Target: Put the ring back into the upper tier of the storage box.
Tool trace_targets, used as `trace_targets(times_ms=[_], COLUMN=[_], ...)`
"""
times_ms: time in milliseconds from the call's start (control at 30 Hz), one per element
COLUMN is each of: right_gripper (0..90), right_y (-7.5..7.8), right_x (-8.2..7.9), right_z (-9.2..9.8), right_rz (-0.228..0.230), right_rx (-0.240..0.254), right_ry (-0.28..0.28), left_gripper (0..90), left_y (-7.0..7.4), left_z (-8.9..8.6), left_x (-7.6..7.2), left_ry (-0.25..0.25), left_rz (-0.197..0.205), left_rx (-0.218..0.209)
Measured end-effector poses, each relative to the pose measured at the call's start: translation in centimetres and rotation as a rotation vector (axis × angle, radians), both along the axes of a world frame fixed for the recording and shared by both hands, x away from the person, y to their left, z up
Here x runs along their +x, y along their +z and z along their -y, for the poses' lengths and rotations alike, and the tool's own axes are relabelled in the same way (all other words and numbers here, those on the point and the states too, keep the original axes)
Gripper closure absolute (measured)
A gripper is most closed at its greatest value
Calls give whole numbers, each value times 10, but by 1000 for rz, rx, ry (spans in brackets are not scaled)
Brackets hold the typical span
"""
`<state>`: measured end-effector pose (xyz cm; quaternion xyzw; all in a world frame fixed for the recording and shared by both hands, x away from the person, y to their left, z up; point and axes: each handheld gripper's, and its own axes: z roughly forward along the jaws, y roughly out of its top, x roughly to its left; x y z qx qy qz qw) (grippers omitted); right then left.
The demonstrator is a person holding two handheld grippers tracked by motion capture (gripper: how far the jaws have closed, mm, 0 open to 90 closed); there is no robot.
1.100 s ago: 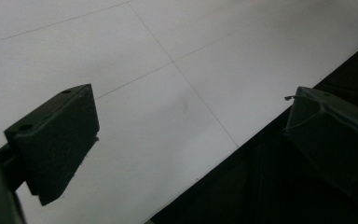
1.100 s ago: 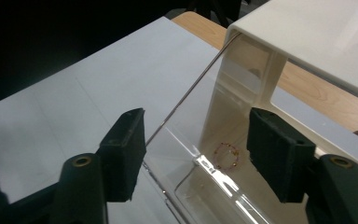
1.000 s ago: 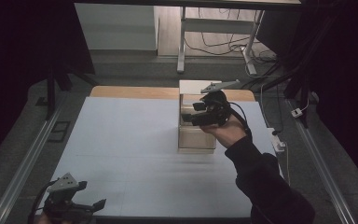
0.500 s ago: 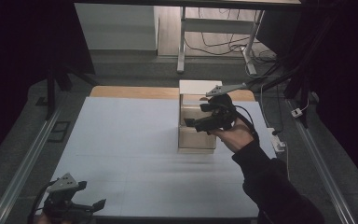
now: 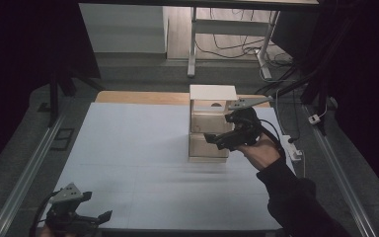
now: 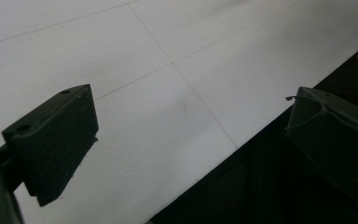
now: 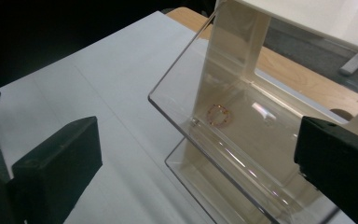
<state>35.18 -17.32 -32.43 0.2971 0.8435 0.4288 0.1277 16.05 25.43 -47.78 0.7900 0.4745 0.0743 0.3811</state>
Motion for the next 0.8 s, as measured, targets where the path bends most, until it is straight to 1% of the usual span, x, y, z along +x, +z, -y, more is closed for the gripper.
trace_targets(times_ms=[100, 167, 300, 500, 567, 633, 800], right_gripper=[0, 0, 0, 0, 0, 0, 0], right_y=[-1, -1, -2, -5, -7, -9, -15], right_x=[-3, -6, -10, -15, -17, -19, -25], right_z=[5, 8, 14, 20, 21, 23, 26], right_rz=[12, 13, 21, 15, 17, 29, 32], right_rx=[3, 8, 12, 20, 20, 21, 25], right_ry=[-11, -29, -38, -45, -47, -51, -59], left_gripper=[19, 19, 19, 19, 19, 19, 19], left_y=[0, 0, 0, 0, 0, 0, 0], left_z=[0, 0, 0, 0, 0, 0, 0], left_x=[0, 0, 0, 0, 0, 0, 0], left_ry=[1, 1, 3, 3, 2, 3, 3], left_rz=[0, 0, 0, 1, 0, 1, 3], left_rx=[-3, 0, 1, 1, 1, 0, 0])
